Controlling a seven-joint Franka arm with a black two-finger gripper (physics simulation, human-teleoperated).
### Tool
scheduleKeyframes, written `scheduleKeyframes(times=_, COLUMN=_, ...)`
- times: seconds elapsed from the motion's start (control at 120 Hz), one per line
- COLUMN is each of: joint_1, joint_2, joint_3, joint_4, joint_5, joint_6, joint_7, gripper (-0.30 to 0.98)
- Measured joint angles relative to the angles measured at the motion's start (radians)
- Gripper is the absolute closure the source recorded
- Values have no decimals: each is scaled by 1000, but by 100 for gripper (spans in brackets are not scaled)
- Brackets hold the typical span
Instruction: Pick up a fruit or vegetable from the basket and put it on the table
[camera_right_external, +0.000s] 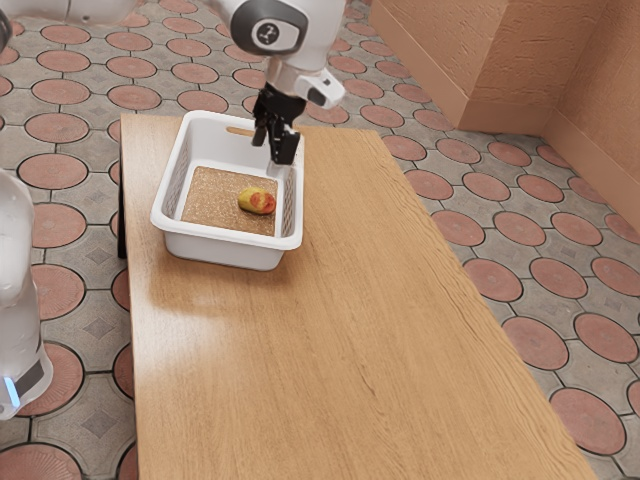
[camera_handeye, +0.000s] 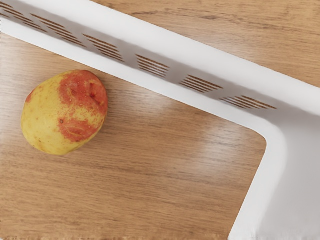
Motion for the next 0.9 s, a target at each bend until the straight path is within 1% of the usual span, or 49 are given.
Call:
scheduleKeyframes(times=0.275, joint_1=1, joint_2=-10, joint_3=62, joint_4=-61, joint_5=26, joint_6=27, joint_7=28, gripper=0)
scheduleKeyframes(times=0.483, joint_1=1, joint_2=-10, joint_3=95, joint_4=-138, joint_5=33, joint_6=131, joint_7=31, gripper=0)
scheduleKeyframes(times=0.608, joint_1=2, joint_2=-9, joint_3=98, joint_4=-152, joint_5=38, joint_6=175, joint_7=27, gripper=0)
scheduleKeyframes(times=0.75, joint_1=2, joint_2=-10, joint_3=148, joint_4=-154, joint_5=59, joint_6=202, joint_7=24, gripper=0)
scheduleKeyframes(times=0.9, joint_1=2, joint_2=-7, joint_3=158, joint_4=-154, joint_5=73, joint_6=224, joint_7=21, gripper=0)
